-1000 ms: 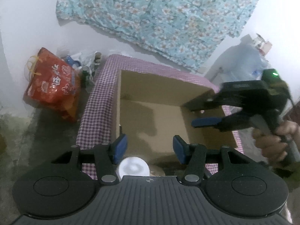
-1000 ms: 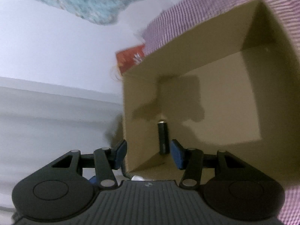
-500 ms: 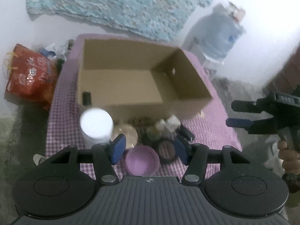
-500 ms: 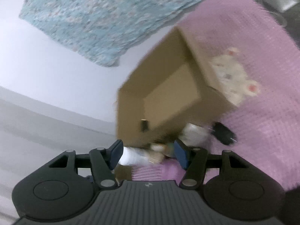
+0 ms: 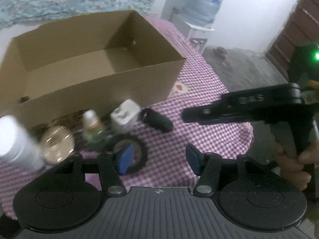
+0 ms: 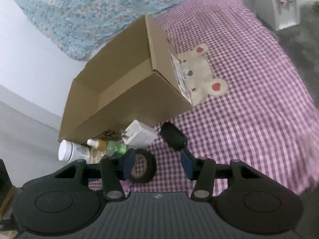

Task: Organize rigid objects
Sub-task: 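Reach the right tool to the small black oval item and grasp it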

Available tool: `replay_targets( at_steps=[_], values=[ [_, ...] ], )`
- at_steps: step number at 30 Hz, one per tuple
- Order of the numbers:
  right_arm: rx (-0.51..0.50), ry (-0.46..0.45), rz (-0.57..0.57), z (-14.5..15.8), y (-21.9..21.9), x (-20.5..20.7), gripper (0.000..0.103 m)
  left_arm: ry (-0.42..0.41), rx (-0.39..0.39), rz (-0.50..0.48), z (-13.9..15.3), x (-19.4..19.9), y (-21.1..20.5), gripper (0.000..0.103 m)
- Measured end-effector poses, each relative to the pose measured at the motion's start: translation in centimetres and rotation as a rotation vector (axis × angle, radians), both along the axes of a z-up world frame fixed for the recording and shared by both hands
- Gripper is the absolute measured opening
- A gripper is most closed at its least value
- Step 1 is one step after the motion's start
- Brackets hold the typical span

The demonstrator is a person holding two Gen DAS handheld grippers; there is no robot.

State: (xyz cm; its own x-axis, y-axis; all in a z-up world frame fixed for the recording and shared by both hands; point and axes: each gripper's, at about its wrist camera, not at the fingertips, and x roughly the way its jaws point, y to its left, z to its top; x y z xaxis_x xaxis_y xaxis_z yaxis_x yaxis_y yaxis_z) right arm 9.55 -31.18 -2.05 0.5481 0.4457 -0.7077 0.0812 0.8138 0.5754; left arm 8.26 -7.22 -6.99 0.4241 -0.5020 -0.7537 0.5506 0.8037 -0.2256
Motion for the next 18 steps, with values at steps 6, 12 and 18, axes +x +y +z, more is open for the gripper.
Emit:
replay_targets(
  at_steps=[6, 12, 18],
  values=[
    [-0.027, -0.001, 0.082, -1.7, 0.0, 3.5, 0.039, 0.045, 0.021, -0.025, -2.1, 2.0, -3.1, 0.048],
    [0.030, 0.043, 0.137, -4.2, -0.5, 5.9, 0.031, 0.087, 0.062, -0.020, -3.5, 3.6, -4.7, 0.045],
    [0.161, 0.100, 0.164, -6.0, -1.2, 6.0, 0.029, 0.127, 0.075, -0.010, -4.1, 5.0, -5.4, 0.044]
  ],
)
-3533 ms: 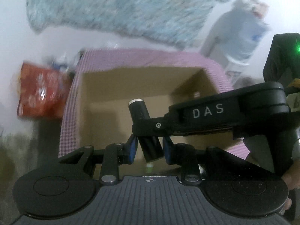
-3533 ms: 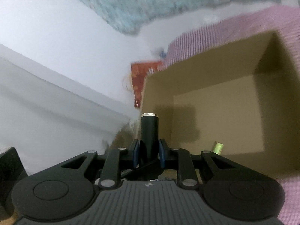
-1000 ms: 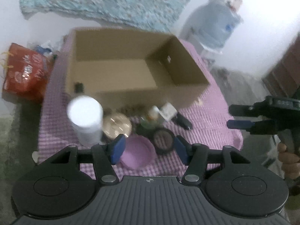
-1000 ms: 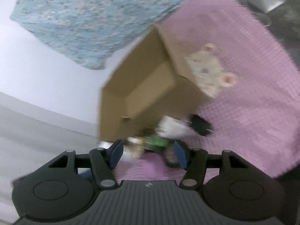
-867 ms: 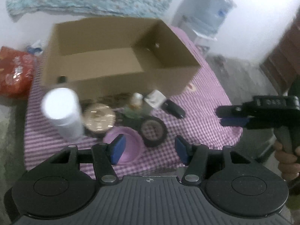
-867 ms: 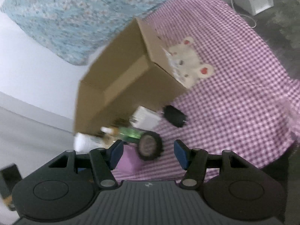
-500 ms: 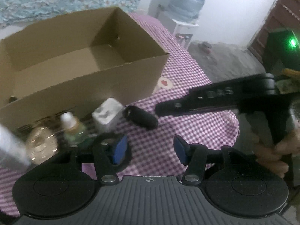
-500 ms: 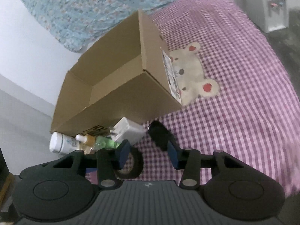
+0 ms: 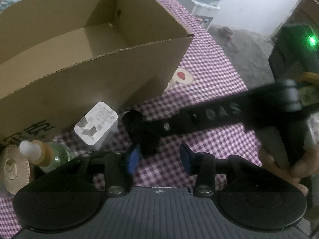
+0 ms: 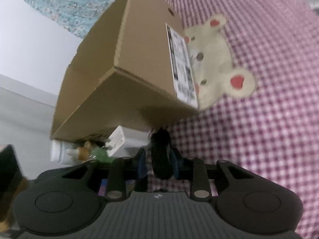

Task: Organize rigid objects
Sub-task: 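Reach the right tool to the small black oval item and grasp it, then carry the black item into the box and open the right tool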

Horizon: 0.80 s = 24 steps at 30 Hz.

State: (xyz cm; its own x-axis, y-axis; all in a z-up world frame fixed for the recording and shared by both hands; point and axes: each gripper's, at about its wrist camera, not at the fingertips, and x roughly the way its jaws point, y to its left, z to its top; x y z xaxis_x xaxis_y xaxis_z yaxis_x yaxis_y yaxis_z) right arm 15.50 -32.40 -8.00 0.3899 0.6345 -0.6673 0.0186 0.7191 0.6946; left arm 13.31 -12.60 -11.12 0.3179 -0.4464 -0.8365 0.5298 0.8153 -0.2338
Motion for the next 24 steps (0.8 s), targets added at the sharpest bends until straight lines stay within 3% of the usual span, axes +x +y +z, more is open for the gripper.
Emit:
replay_targets(
  at_steps=[3, 9, 18, 24],
  values=[
    [0.054, 0.025, -0.003, -0.6, -0.6, -0.4, 0.029, 0.000, 0.009, -0.001, -0.2, 0.1, -0.1, 0.043],
    [0.051, 0.039, -0.047, -1.0, -1.3, -0.3, 0.029, 0.023, 0.039, 0.014, -0.8, 0.9, -0.5, 0.038],
    [0.096, 0.062, -0.010, -1.7, 0.2, -0.3, 0.023, 0.026, 0.050, 0.025, -1.0, 1.4, -0.6, 0.036],
    [0.119, 0.067, -0.055, -1.9, 0.8, 0.1, 0.017, 0.022, 0.057, 0.022, -0.9, 1.5, -0.7, 0.025]
  ],
)
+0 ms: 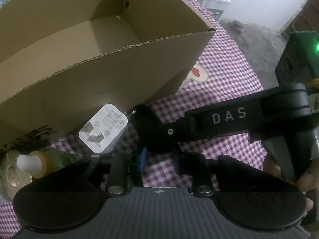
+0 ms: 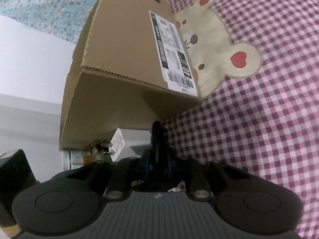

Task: Organize rigid objects
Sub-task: 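Carry the black item into the box and open the right tool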

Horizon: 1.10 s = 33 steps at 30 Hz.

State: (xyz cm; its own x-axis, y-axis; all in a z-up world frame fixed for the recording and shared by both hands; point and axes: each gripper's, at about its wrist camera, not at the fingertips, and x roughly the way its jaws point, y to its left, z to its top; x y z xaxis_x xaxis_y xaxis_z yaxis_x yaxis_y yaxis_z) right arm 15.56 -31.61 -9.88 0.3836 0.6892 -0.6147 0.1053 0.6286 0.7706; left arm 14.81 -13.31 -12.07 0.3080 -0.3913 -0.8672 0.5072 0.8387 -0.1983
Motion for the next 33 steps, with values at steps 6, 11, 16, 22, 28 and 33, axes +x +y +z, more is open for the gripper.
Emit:
replay_targets(
  at_steps=[6, 11, 16, 22, 28, 33],
  values=[
    [-0.001, -0.021, -0.018, 1.0, -0.8, -1.2, 0.017, -0.035, -0.003, -0.028, 0.9, -1.4, -0.1, 0.025],
    [-0.016, -0.066, -0.027, 3.0, -1.1, -3.3, 0.017, -0.071, -0.026, -0.050, 2.6, -3.0, 0.3, 0.025],
    [-0.036, -0.115, -0.048, 5.6, -1.1, -5.5, 0.017, -0.120, -0.066, -0.066, 4.8, -4.8, 1.1, 0.025],
    [-0.071, -0.206, -0.037, 10.4, 0.6, -6.9, 0.017, -0.201, -0.102, -0.052, 8.1, -6.6, 2.6, 0.025],
    [-0.075, -0.301, 0.025, 15.0, 3.3, -5.5, 0.017, -0.287, -0.107, 0.021, 11.9, -6.6, 5.3, 0.025],
    [-0.042, -0.324, 0.112, 17.9, 6.6, -0.8, 0.017, -0.294, -0.105, 0.114, 14.1, -3.5, 8.3, 0.025]
  ],
)
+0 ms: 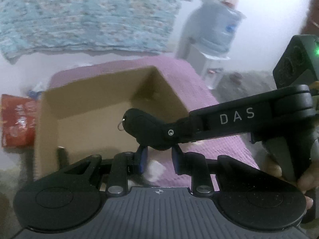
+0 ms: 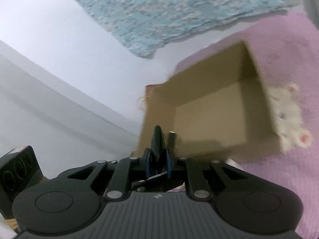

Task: Organize rigid objects
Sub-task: 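Carry the black item into the box and open the right tool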

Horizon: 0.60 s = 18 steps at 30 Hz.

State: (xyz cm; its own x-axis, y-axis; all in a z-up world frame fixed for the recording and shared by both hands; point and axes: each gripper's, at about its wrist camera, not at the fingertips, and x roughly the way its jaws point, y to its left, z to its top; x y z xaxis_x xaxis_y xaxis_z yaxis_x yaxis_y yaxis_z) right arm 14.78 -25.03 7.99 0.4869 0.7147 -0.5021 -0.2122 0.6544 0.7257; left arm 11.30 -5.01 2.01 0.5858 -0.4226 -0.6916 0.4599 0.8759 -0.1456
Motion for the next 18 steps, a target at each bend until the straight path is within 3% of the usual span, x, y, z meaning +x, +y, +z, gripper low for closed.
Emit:
replay_targets(
  at_steps=[4, 9, 14, 18],
  values=[
    [-0.001, 0.036, 0.076, 0.7, 3.5, 5.2, 0.017, 0.065, -0.021, 0.075, 0.5, 3.9, 2.5, 0.025],
    [-0.010, 0.141, 0.131, -0.6, 7.7, 12.6, 0.016, 0.152, -0.017, 0.188, -1.3, 9.8, 5.1, 0.025],
    [0.004, 0.260, 0.131, -4.4, 11.3, 18.5, 0.016, 0.203, 0.068, 0.301, -3.7, 13.7, 6.5, 0.026],
    [0.005, 0.346, 0.121, -8.2, 13.9, 22.1, 0.016, 0.213, 0.090, 0.350, -4.1, 13.8, 7.8, 0.027]
  ],
)
